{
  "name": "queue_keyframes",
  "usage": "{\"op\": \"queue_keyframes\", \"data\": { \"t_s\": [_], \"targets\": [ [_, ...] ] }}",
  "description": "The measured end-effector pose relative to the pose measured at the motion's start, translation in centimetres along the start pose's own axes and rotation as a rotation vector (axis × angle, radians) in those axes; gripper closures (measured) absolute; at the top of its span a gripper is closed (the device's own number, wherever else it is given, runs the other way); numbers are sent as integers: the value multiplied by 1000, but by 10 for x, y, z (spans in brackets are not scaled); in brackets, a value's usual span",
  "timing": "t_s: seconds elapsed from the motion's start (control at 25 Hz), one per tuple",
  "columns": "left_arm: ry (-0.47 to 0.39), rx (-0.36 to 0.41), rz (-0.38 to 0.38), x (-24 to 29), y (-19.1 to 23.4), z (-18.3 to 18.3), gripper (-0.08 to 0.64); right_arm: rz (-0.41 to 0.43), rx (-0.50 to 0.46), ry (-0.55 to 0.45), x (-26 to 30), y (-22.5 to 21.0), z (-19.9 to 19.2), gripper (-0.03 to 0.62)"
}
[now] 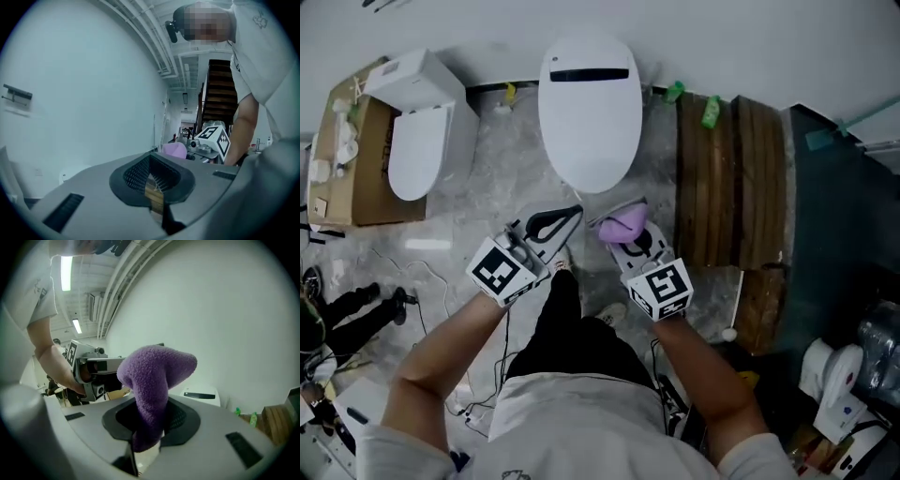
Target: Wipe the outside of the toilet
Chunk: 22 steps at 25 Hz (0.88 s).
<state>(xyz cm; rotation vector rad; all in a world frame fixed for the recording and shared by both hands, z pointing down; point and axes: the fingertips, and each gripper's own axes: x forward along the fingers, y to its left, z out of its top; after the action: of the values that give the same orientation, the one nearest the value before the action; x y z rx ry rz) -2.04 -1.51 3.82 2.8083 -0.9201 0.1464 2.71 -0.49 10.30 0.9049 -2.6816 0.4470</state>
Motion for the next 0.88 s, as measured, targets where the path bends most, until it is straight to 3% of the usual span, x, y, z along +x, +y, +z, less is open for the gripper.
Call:
{"op": "queue_keyframes", "data": {
  "t_s": [0.16,0.6,0.88],
  "targets": [
    [-80,-46,30,-22,13,72,560,-23,-43,-52,-13,8,69,500],
    [-199,-16,10,-50,69,167,560,-162,-88,-165,11,-18,203,500],
    [-255,-6,65,-37,91,197,561,-118,-115,-176,29,-38,234,500]
  ]
}}
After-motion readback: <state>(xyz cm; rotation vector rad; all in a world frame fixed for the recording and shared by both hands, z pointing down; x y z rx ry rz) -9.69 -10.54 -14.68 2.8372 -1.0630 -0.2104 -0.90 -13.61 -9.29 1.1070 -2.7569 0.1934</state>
